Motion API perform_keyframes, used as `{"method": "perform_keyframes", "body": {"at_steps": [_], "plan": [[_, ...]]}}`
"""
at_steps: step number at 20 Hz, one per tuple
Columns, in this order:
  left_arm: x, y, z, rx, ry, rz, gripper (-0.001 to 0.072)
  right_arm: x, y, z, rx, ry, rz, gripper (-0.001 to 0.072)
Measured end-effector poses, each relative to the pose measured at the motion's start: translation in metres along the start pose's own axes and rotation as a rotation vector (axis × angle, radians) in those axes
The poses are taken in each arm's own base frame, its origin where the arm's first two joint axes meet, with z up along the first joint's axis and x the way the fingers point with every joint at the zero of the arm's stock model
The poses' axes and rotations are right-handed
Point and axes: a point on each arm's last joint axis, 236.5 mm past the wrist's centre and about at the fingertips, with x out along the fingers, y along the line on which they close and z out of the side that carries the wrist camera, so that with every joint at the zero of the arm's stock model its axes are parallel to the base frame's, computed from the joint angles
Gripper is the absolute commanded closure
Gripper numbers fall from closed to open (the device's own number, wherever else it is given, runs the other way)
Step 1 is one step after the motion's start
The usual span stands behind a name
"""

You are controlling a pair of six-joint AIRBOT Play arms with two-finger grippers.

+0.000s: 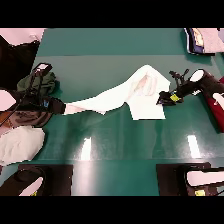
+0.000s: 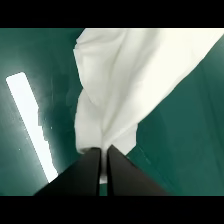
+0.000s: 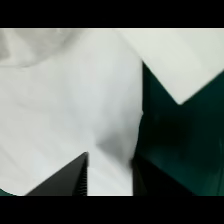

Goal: Fold the shirts.

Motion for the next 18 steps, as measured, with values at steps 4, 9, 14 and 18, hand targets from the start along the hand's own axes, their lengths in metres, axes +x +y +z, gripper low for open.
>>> {"method": "perform_keyframes", "body": {"at_steps": [4, 9, 14, 18], "plan": [[0.000, -0.001, 0.000, -0.001, 0.000, -0.002, 0.0680, -0.005, 0.007, 0.004, -0.033, -0.035, -0.004, 0.0692], [-0.037, -0.010, 0.039, 0.026, -0.111, -0.007, 0.0680, -0.089, 0.035, 0.016, -0.134, -0.247, -0.002, 0.0692], [-0.147, -0.037, 0.113, 0.099, -0.387, -0.017, 0.0680, -0.265, 0.100, 0.015, -0.302, -0.693, -0.001, 0.0693], [-0.261, -0.065, 0.142, 0.168, -0.619, -0.028, 0.0680, -0.419, 0.152, -0.036, -0.428, -1.092, -0.021, 0.0694]]}}
